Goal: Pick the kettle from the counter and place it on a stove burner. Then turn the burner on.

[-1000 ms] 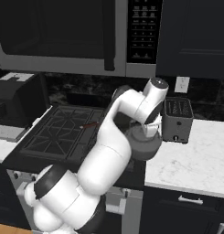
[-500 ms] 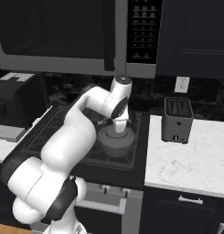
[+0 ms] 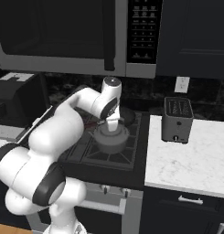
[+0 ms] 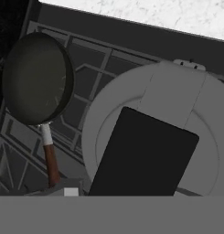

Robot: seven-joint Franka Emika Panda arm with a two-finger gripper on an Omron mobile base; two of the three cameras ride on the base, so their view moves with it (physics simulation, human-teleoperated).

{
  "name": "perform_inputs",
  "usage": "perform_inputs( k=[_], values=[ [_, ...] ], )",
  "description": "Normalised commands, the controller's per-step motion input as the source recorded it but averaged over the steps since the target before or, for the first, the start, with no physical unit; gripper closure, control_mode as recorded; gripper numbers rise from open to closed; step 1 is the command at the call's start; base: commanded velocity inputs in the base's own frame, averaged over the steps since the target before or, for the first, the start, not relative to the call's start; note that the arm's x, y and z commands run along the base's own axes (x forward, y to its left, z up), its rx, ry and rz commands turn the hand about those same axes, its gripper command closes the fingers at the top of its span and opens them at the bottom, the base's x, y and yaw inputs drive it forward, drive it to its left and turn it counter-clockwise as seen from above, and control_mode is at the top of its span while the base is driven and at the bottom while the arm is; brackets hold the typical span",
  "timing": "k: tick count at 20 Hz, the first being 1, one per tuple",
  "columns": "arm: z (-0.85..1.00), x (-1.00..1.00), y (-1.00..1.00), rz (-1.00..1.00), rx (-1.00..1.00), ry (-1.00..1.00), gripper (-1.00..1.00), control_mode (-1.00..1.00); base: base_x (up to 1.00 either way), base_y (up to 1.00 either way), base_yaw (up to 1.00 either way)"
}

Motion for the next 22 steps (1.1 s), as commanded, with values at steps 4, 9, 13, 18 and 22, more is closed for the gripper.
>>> perform_inputs(
  k=[4,9,13,18,22],
  values=[
    [0.0,0.16,0.08,-0.01,0.0,-0.07,1.0,-1.0,0.0,0.0,0.0],
    [0.0,0.1,0.14,0.0,0.01,-0.01,1.0,-1.0,0.0,0.0,0.0],
    [-0.04,0.0,0.01,0.0,0.0,0.0,1.0,-1.0,0.0,0.0,0.0],
    [-0.36,0.0,0.0,0.0,0.0,0.0,1.0,-1.0,0.0,0.0,0.0],
    [-0.12,0.17,0.0,0.0,0.0,-0.05,1.0,-1.0,0.0,0.0,0.0]
  ],
)
